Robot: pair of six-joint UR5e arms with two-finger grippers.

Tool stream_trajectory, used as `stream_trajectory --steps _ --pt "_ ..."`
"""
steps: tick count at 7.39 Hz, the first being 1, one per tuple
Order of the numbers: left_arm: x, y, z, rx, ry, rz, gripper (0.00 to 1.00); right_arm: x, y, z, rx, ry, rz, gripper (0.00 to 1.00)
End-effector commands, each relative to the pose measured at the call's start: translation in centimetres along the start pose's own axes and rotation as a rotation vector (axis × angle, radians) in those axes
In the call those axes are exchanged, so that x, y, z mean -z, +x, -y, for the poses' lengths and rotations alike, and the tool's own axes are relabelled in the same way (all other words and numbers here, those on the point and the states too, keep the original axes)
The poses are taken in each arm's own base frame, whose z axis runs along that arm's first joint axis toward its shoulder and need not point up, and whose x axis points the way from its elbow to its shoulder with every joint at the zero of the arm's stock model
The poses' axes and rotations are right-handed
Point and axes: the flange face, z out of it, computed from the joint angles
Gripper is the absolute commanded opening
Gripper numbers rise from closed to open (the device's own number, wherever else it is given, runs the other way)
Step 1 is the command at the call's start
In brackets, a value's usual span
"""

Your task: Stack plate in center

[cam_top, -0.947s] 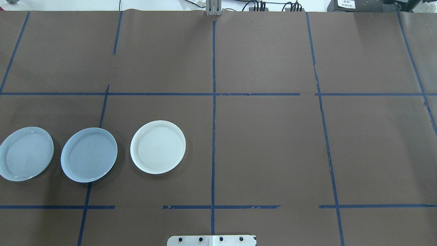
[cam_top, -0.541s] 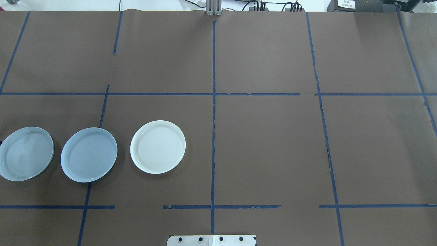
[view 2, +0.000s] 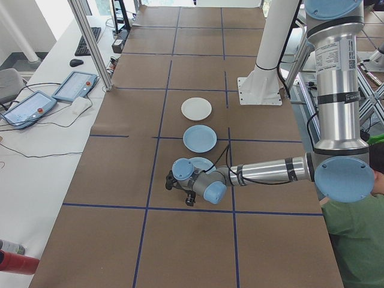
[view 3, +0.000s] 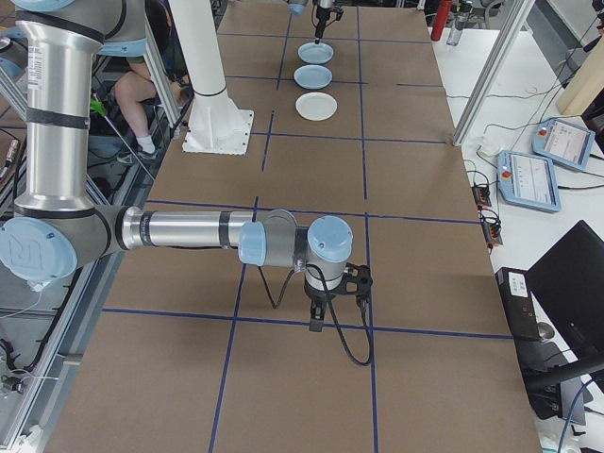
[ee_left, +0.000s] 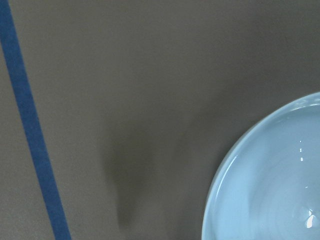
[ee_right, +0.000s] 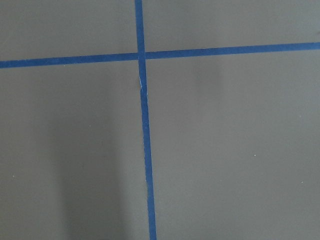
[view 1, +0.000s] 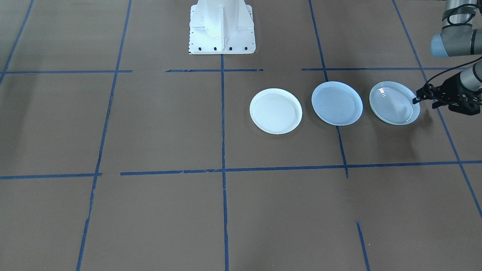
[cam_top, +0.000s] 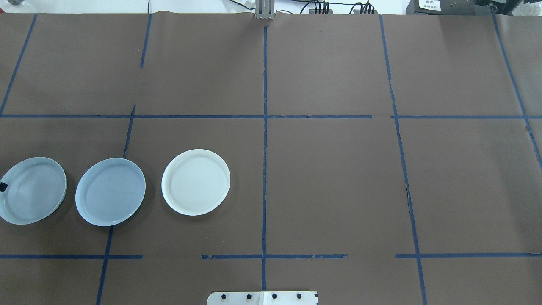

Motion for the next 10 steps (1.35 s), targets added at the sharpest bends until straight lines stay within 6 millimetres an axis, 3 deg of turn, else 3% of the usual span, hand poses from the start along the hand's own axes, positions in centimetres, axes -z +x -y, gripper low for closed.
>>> stream_trajectory --steps 1,5,6,7,8,10 --pt "-0.35 0.30 0.01 -0.004 -0.009 -0.003 0.45 0.00 0.00 0.00 0.000 0.000 0.000 1.00" --pt "-0.23 0.63 0.37 -0.008 -0.005 -0.007 0.45 0.00 0.00 0.00 0.000 0.000 0.000 1.00" --pt "-0.24 0.63 0.36 -0.007 -0.007 -0.008 0.35 0.00 0.00 0.00 0.000 0.000 0.000 1.00" --pt "-0.22 0.66 0.38 -0.006 -0.008 -0.008 0.11 0.00 0.00 0.00 0.000 0.000 0.000 1.00" --pt "-0.26 0.62 0.35 -0.001 -0.012 -0.008 0.00 0.00 0.00 0.00 0.000 0.000 0.000 1.00" --pt "-0.35 0.50 0.12 0.002 -0.018 -0.014 0.00 0.00 0.00 0.00 0.000 0.000 0.000 1.00"
